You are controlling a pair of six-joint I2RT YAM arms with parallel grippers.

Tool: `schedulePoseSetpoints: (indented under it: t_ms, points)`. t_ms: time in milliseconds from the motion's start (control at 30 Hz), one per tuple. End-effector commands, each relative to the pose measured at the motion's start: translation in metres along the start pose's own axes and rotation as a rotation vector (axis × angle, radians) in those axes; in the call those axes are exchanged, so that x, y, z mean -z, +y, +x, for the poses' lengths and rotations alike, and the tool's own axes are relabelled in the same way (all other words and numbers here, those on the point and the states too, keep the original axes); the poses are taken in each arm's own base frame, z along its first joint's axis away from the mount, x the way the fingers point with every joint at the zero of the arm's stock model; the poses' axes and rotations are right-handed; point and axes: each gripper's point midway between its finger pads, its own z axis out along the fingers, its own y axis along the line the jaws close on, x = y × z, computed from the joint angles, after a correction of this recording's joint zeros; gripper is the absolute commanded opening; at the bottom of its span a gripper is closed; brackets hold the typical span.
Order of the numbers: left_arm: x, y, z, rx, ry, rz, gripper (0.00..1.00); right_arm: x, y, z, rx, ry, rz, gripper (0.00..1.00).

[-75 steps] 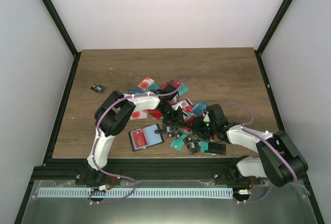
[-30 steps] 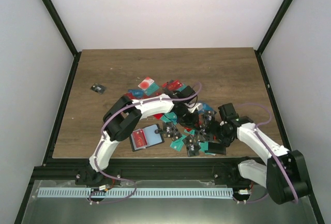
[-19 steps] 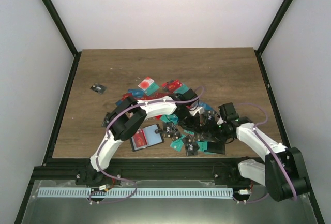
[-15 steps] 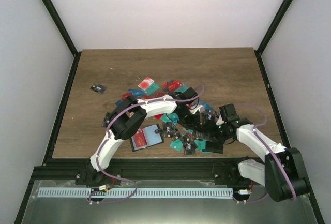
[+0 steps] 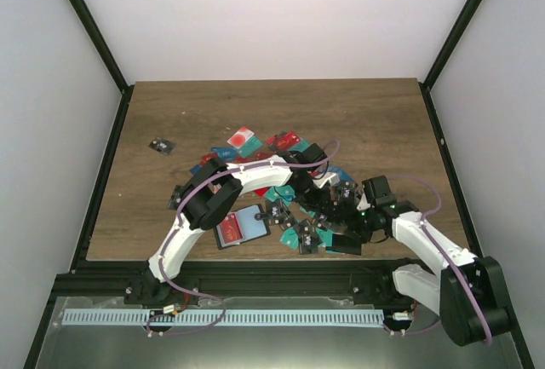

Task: Put the credit cards into the card holder
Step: Pick up the credit card from the center of the board.

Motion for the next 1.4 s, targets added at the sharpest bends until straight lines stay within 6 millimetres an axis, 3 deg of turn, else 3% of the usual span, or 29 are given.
schedulePoseSetpoints:
  t_ms: [0, 167, 333, 567, 1167, 1367]
  points:
    - [-0.015, 0.014, 0.01, 0.008, 0.044, -0.042, 0.22, 0.008, -0.021, -0.004, -0.08, -0.071, 0.112, 0.74]
    - [-0.017, 0.015, 0.01, 0.012, 0.046, -0.045, 0.22, 0.01, -0.021, -0.015, -0.122, -0.148, 0.098, 0.74]
    - [-0.02, 0.016, 0.008, 0.014, 0.053, -0.044, 0.22, -0.002, -0.012, -0.027, -0.122, -0.152, 0.052, 0.7]
    - [-0.023, 0.018, 0.008, 0.025, 0.061, -0.044, 0.22, -0.012, -0.013, -0.025, -0.123, -0.119, 0.029, 0.59]
    - [-0.036, -0.009, 0.014, 0.018, 0.072, 0.041, 0.21, 0.015, 0.014, -0.04, -0.028, -0.212, -0.035, 0.3]
    - [-0.035, -0.013, 0.013, 0.016, 0.067, 0.05, 0.21, 0.018, 0.019, -0.039, 0.008, -0.199, -0.035, 0.13]
